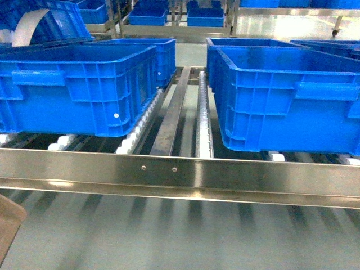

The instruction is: Place part in tray to right shelf

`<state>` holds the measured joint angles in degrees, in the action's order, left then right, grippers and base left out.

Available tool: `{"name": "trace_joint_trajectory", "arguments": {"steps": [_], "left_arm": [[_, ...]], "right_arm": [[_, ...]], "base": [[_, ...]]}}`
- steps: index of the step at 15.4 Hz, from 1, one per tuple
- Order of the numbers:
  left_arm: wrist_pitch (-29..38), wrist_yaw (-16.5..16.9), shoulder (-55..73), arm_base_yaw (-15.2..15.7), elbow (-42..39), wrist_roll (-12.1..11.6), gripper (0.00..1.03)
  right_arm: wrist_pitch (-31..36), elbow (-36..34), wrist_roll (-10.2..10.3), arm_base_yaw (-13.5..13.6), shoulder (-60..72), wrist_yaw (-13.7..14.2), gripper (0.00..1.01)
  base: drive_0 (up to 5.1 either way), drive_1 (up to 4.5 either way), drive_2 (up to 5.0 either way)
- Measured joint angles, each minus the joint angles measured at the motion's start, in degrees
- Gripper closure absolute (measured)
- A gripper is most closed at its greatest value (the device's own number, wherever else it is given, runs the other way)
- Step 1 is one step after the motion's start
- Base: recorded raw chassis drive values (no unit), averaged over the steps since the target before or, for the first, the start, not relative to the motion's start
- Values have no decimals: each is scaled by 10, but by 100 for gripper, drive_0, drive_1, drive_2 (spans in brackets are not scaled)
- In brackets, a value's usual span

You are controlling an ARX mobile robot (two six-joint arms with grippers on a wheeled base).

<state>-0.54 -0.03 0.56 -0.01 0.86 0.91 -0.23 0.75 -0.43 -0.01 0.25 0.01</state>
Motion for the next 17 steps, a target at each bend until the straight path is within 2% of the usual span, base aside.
{"name": "trace_joint_trajectory", "arguments": {"steps": [3,5,7,10,12,13,17], "left_arm": [[0,0,0,0,0,0,89],[0,0,0,0,0,0,89],[0,0,0,0,0,0,89],[0,0,0,0,0,0,89],[0,0,0,0,0,0,89],[0,0,0,0,0,0,89],[0,0,0,0,0,0,89]], "right_arm": [[0,0,0,0,0,0,99],[0,0,0,0,0,0,94],[0,0,0,0,0,0,76],[0,0,0,0,0,0,32],[0,0,0,0,0,0,8],[0,0,0,0,0,0,3],[0,0,0,0,0,0,3]], "base": [[0,0,0],[0,0,0],[0,0,0],[0,0,0],[0,0,0],[0,0,0],[0,0,0]]}}
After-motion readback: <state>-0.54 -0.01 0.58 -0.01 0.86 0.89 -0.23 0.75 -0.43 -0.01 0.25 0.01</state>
